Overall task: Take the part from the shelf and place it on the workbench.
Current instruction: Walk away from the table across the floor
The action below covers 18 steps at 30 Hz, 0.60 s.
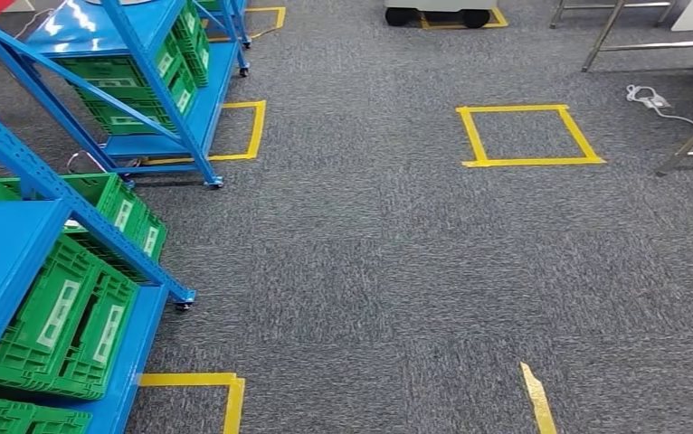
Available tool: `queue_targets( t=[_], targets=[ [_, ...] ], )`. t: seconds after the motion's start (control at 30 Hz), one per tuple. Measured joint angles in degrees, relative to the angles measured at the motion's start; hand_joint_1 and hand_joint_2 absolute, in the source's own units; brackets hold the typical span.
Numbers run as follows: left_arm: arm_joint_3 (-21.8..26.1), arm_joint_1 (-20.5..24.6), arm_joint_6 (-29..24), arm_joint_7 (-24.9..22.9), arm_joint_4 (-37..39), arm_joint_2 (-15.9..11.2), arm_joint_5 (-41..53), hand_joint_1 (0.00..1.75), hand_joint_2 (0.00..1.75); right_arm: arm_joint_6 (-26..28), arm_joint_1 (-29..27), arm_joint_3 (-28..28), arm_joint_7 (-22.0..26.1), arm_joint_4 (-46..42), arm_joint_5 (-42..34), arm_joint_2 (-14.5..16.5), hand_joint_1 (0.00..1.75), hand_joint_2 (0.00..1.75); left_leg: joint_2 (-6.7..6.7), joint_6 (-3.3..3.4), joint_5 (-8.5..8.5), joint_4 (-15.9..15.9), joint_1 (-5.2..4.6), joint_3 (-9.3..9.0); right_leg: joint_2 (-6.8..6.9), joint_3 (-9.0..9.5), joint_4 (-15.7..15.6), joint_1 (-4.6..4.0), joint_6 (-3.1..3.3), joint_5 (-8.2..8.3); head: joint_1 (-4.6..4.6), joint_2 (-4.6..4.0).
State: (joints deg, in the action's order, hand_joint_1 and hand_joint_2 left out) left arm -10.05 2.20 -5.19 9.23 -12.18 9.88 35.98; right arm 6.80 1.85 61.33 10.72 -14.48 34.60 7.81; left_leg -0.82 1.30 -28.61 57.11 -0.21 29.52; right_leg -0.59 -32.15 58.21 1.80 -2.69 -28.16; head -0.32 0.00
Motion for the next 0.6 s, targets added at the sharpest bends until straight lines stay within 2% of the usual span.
queue_targets(
  t=[0.1, 0.13, 0.2, 0.27, 0.33, 0.4, 0.6],
  targets=[
    [-0.7, 0.0, -0.2, 0.3, -0.1, 0.0, -0.4, 0.0, 0.0, 0.0, 0.1, 0.0, 0.0, 0.0, 0.0, 0.0, 0.0, 0.0, 0.0, 1.22, 0.04, -0.1, 0.01, -0.03, -0.03, 0.02, 0.0, -0.25, 0.34, -0.19, -0.01, -0.01],
    [-1.0, 0.1, -0.2, 0.4, -0.1, 0.0, -0.7, 0.0, 0.0, -0.1, 0.1, -0.1, 0.1, 0.0, 0.0, 0.0, 0.0, 0.0, 0.0, 1.37, 0.05, -0.2, 0.04, -0.03, -0.01, 0.03, 0.0, -0.34, 0.49, -0.26, 0.0, -0.01],
    [-1.5, 0.1, -0.3, 0.4, -0.2, 0.0, -1.1, 0.0, 0.0, 0.0, 0.1, -0.1, 0.2, 0.0, 0.0, 0.0, 0.0, 0.0, 0.0, 1.28, 0.07, -0.3, 0.12, -0.04, 0.03, 0.06, 0.0, -0.52, 0.76, -0.38, 0.01, -0.01],
    [-2.1, 0.1, -0.4, 0.4, -0.3, 0.0, -1.4, 0.0, 0.0, 0.0, 0.1, -0.1, 0.3, 0.0, 0.0, 0.0, 0.0, 0.0, 0.0, 0.53, 0.07, -0.4, 0.26, -0.06, 0.05, 0.07, 0.1, -0.67, 0.89, -0.44, 0.02, 0.0],
    [-2.5, 0.1, -0.6, 0.4, -0.3, 0.0, -1.8, 0.0, 0.0, 0.0, 0.1, -0.1, 0.4, 0.0, 0.0, 0.0, 0.0, 0.0, 0.0, -1.13, 0.03, -0.5, 0.46, -0.1, 0.06, 0.06, 0.1, -0.77, 0.97, -0.48, 0.03, -0.01],
    [-2.8, 0.1, -0.7, 0.4, -0.3, 0.0, -2.0, 0.0, 0.0, 0.0, 0.1, -0.1, 0.4, 0.0, 0.0, -0.1, 0.0, 0.0, 0.0, -2.26, -0.01, -0.6, 0.58, -0.12, 0.07, 0.07, 0.1, -0.79, 0.99, -0.49, 0.05, -0.01],
    [-3.5, 0.0, -0.8, 0.4, -0.3, 0.0, -2.2, 0.0, 0.0, 0.0, 0.1, -0.2, 0.4, 0.0, 0.0, -0.1, 0.0, 0.0, 0.0, -2.27, -0.09, -0.5, 0.32, -0.09, 0.08, 0.19, 0.0, -0.56, 0.94, -0.46, 0.05, 0.0]
  ],
)
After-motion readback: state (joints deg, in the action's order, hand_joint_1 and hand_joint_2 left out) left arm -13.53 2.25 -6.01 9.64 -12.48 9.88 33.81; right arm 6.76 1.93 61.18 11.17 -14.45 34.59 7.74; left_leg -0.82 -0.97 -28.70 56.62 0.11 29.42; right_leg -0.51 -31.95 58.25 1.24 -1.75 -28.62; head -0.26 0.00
